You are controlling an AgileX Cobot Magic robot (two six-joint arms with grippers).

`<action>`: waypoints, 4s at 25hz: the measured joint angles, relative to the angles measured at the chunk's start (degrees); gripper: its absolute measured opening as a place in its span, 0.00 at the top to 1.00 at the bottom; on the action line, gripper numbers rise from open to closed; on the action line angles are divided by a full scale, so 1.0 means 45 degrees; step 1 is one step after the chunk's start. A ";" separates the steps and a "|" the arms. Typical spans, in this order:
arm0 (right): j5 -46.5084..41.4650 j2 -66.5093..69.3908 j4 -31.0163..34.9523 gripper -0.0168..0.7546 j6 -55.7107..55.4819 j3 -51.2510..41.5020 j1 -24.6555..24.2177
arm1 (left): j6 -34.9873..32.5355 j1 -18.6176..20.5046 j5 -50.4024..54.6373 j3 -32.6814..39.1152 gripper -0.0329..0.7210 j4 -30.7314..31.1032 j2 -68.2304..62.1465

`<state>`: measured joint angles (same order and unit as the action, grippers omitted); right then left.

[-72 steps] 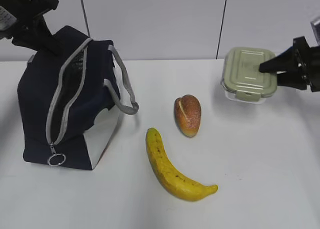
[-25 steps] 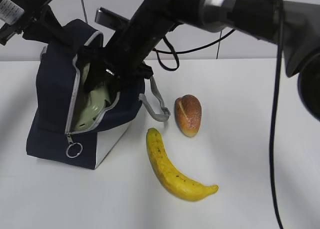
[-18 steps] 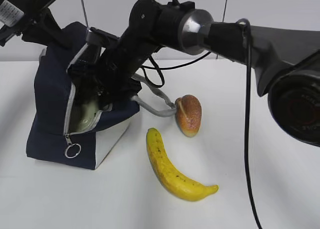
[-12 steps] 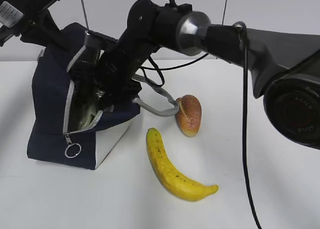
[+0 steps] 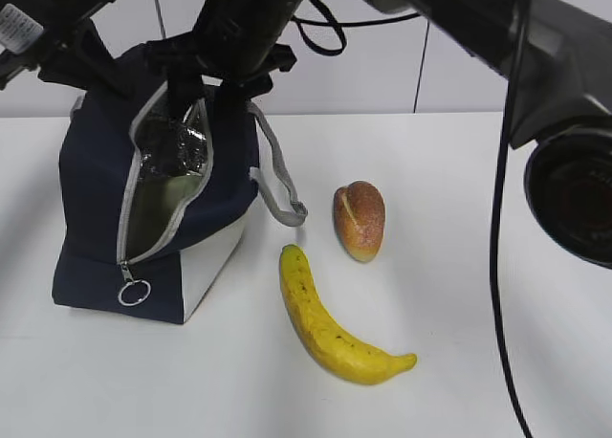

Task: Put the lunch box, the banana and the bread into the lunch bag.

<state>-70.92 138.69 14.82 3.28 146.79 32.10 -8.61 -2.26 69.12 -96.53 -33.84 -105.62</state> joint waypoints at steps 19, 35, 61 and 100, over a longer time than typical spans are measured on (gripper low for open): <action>-0.0175 -0.5001 -0.2178 0.38 0.0000 -0.6466 -0.2831 | 0.0000 0.0000 0.0047 0.0000 0.96 0.0031 0.0000; 0.1983 -0.4894 -0.0633 0.21 0.0535 -1.1142 -0.3599 | -0.0015 0.0000 0.0064 0.0000 0.96 0.0031 0.0000; 0.4484 -0.2740 0.1660 0.63 0.1850 -1.1147 -0.3880 | -0.0029 0.0000 0.0092 0.0000 0.96 0.0061 0.0000; 0.1070 -0.2612 0.3366 0.20 0.3833 -0.5287 -0.0330 | -0.0029 0.0000 0.0140 0.0000 0.96 0.0036 0.0000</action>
<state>-66.11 126.94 29.97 20.53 122.99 30.61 -8.74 -2.26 69.75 -96.53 -33.68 -105.62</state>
